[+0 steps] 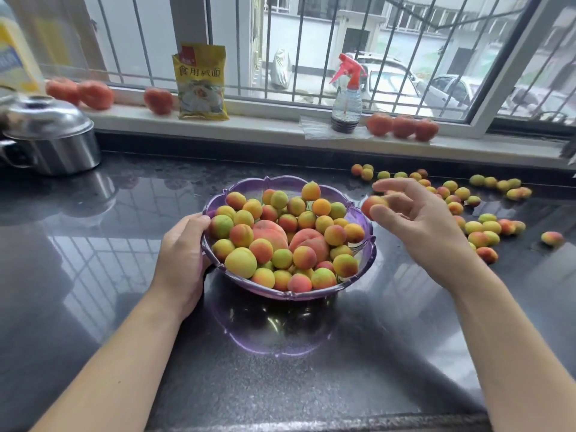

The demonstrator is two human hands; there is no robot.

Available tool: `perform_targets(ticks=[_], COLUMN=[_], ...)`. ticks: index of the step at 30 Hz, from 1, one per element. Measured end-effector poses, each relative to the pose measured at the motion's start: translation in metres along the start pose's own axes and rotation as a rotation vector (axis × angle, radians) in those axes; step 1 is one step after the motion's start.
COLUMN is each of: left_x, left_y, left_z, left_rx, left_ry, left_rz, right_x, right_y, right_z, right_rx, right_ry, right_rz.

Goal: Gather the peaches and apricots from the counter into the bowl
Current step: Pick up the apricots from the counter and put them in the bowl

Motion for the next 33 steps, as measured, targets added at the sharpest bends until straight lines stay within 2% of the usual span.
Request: perform_targets(ticks=[5, 10, 19, 26, 28, 31, 33], left_x=[0.002, 0.005, 0.002, 0.002, 0.001, -0.001, -0.004], left_y=[0.001, 0.001, -0.002, 0.000, 0.000, 0.000, -0.002], left_z=[-0.002, -0.004, 0.000, 0.000, 0.001, 0.002, 0.004], left_rx=[0.003, -0.006, -0.010, -0.014, -0.017, -0.016, 0.009], left_ry=[-0.022, -0.026, -0.029, -0.012, -0.007, 0.011, 0.028], left_rz=[-0.033, -0.018, 0.011, 0.008, 0.012, 0.023, 0.029], right_x=[-0.020, -0.031, -0.035, -0.034, -0.026, 0.003, 0.038], right_y=[0.012, 0.034, 0.041, 0.039, 0.037, 0.025, 0.015], right_z=[-0.014, -0.015, -0.016, -0.016, -0.019, -0.024, -0.022], right_rx=[-0.190, -0.179, -0.213, -0.245, -0.158, 0.198, 0.366], right_ry=[-0.036, -0.137, -0.190, -0.177, -0.172, -0.172, -0.098], right_rz=[-0.282, -0.486, -0.641, -0.625, -0.523, -0.328, -0.382])
Point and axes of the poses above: each hand's wrist, its own z-axis towards the middle knuckle, its own y-axis out of the palm, x = y × z, the point moved 1 cm from there along z, towards the middle knuckle, and after that the axes turned 2 degrees about y, right-handed, at the moved point
